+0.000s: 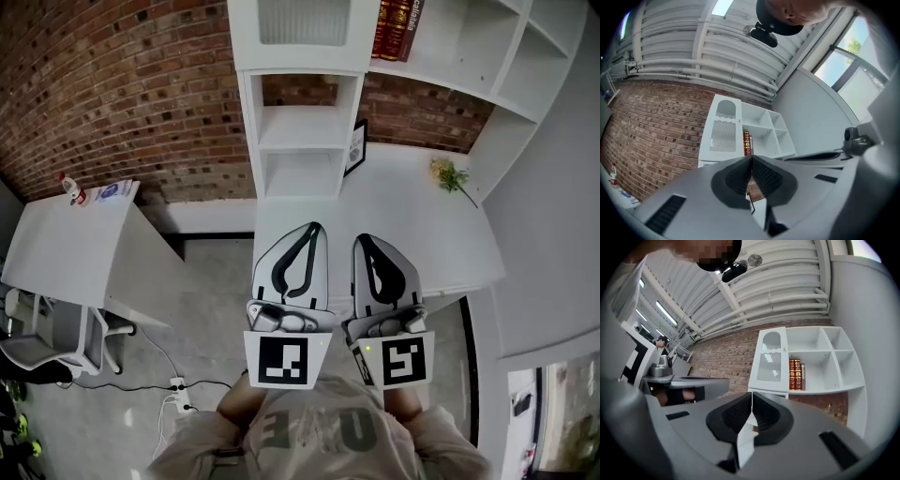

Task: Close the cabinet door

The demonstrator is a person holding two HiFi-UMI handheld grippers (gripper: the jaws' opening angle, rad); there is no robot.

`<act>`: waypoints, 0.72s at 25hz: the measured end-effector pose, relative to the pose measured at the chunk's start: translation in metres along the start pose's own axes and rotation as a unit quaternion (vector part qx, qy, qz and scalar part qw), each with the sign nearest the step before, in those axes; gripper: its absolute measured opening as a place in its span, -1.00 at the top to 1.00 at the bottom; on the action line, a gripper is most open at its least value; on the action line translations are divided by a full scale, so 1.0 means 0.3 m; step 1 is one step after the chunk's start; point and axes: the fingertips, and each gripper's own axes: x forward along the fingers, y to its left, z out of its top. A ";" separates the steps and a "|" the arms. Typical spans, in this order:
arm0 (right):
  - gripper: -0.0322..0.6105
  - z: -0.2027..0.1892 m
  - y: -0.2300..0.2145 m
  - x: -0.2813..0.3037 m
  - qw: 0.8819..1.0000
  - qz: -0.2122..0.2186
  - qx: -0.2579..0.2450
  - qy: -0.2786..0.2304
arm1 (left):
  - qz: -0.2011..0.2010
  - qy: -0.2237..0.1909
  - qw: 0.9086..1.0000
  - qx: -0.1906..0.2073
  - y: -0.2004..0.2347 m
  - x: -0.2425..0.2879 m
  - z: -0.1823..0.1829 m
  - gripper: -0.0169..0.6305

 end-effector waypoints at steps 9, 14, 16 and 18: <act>0.84 -0.031 -0.059 -0.016 1.000 -0.019 0.015 0.007 | -0.014 0.005 1.000 0.001 -0.037 0.033 -0.026 0.90; 0.84 -0.039 -0.065 -0.019 1.000 -0.020 0.016 0.009 | -0.021 0.009 1.000 -0.001 -0.054 0.041 -0.035 0.90; 0.84 -0.040 -0.068 -0.021 1.000 -0.022 0.016 0.009 | -0.022 0.013 1.000 -0.003 -0.057 0.041 -0.041 0.90; 0.84 -0.041 -0.073 -0.024 1.000 -0.023 0.018 0.010 | -0.021 0.015 1.000 -0.003 -0.057 0.042 -0.044 0.90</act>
